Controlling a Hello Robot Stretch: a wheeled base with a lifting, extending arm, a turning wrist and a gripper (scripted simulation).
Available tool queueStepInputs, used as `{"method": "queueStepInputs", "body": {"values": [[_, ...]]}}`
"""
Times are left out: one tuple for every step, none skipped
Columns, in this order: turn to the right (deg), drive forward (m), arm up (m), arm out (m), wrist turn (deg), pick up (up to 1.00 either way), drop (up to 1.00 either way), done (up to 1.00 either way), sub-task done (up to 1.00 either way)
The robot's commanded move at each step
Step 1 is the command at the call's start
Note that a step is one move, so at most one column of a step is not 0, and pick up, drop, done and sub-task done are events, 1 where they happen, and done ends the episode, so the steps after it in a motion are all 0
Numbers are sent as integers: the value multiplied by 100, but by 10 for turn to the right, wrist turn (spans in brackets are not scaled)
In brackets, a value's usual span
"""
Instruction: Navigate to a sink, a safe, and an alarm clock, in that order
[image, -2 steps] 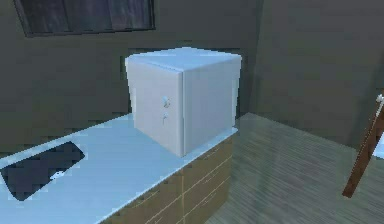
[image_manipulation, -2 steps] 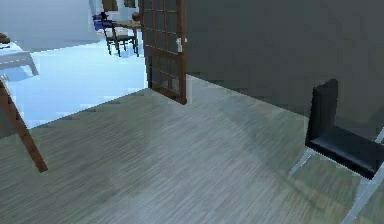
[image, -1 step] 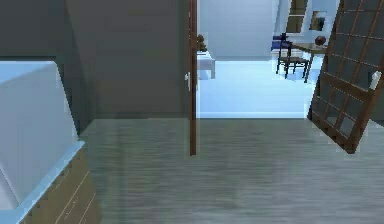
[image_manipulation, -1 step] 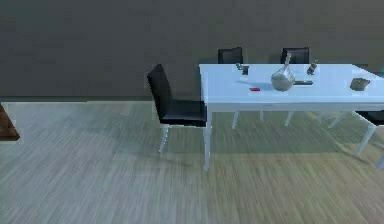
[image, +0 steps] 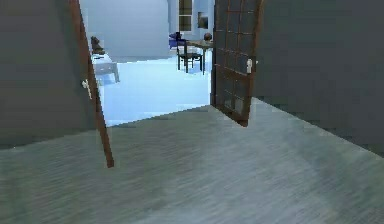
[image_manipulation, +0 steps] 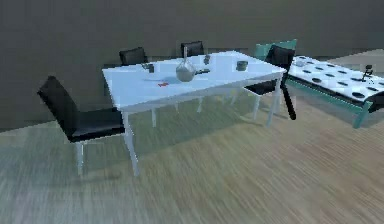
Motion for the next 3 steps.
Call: {"method": "queueStepInputs", "body": {"values": [[0,100,0,0,0,0,0,0,0],[0,85,0,0,0,0,0,0,0],[-210,0,0,0,0,0,0,0,0]]}}
